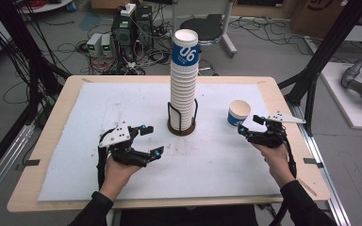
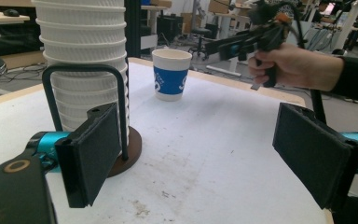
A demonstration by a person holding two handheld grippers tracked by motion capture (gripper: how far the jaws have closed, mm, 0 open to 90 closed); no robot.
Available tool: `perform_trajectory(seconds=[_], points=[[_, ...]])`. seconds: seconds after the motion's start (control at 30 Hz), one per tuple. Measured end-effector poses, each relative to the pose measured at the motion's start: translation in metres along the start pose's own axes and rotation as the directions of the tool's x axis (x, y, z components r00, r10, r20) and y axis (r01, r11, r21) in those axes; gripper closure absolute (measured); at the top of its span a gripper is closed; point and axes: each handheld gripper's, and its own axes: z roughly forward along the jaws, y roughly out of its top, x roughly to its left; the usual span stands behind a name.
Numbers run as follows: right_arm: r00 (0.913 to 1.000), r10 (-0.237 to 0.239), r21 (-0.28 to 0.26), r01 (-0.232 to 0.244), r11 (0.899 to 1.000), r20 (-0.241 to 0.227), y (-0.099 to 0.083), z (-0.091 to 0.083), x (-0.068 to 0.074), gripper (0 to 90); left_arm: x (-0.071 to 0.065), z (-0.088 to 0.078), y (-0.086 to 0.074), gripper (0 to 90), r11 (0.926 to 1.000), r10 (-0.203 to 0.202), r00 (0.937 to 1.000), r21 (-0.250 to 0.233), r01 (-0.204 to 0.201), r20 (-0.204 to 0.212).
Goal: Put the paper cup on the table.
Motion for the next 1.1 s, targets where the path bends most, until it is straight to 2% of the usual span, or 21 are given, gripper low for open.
perform_trajectory(seconds=[0.13,0.27,0.4,0.47,0.53,0.6,0.63,0.77,0.93,1.1], points=[[0.9971,-0.036,-0.068,0.031,0.997,-0.068,0.005,-0.009,0.010,13.4,0.001,0.000,0.002,15.1,1.0000,0.003,0.9999,-0.008,-0.003,-0.010],[0.9857,-0.091,-0.129,0.073,0.989,-0.141,0.007,-0.017,0.019,13.4,0.002,-0.002,0.005,15.1,0.9998,0.009,0.9997,-0.020,-0.009,-0.021],[0.9767,-0.134,-0.173,0.105,0.979,-0.168,0.011,-0.022,0.024,13.4,0.004,-0.004,0.007,15.1,0.9996,0.008,0.9996,-0.028,-0.008,-0.027],[0.9717,-0.148,-0.179,0.115,0.977,-0.184,0.013,-0.022,0.025,13.4,0.005,-0.005,0.008,15.1,0.9998,0.005,0.9994,-0.020,-0.006,-0.035],[0.9734,-0.145,-0.159,0.117,0.980,-0.177,0.015,-0.022,0.025,13.4,0.005,-0.006,0.010,15.1,1.0000,-0.006,0.9987,-0.009,0.005,-0.051],[0.9698,-0.160,-0.158,0.132,0.979,-0.184,0.016,-0.021,0.024,13.4,0.006,-0.007,0.010,15.1,0.9999,-0.009,0.9982,0.009,0.010,-0.059],[0.9709,-0.156,-0.152,0.129,0.980,-0.182,0.017,-0.021,0.025,13.4,0.006,-0.008,0.010,15.1,0.9999,-0.009,0.9982,0.009,0.010,-0.059],[0.9637,-0.177,-0.164,0.145,0.976,-0.200,0.021,-0.024,0.026,13.4,0.004,-0.009,0.010,15.1,0.9999,-0.004,0.9978,0.012,0.005,-0.066],[0.9601,-0.188,-0.167,0.155,0.974,-0.207,0.026,-0.027,0.030,13.6,0.003,-0.011,0.011,15.1,1.0000,-0.002,0.9980,0.008,0.002,-0.063],[0.9484,-0.204,-0.172,0.165,0.971,-0.243,0.026,-0.025,0.032,13.6,0.003,-0.016,0.012,15.1,1.0000,-0.002,0.9976,0.002,0.002,-0.070]])
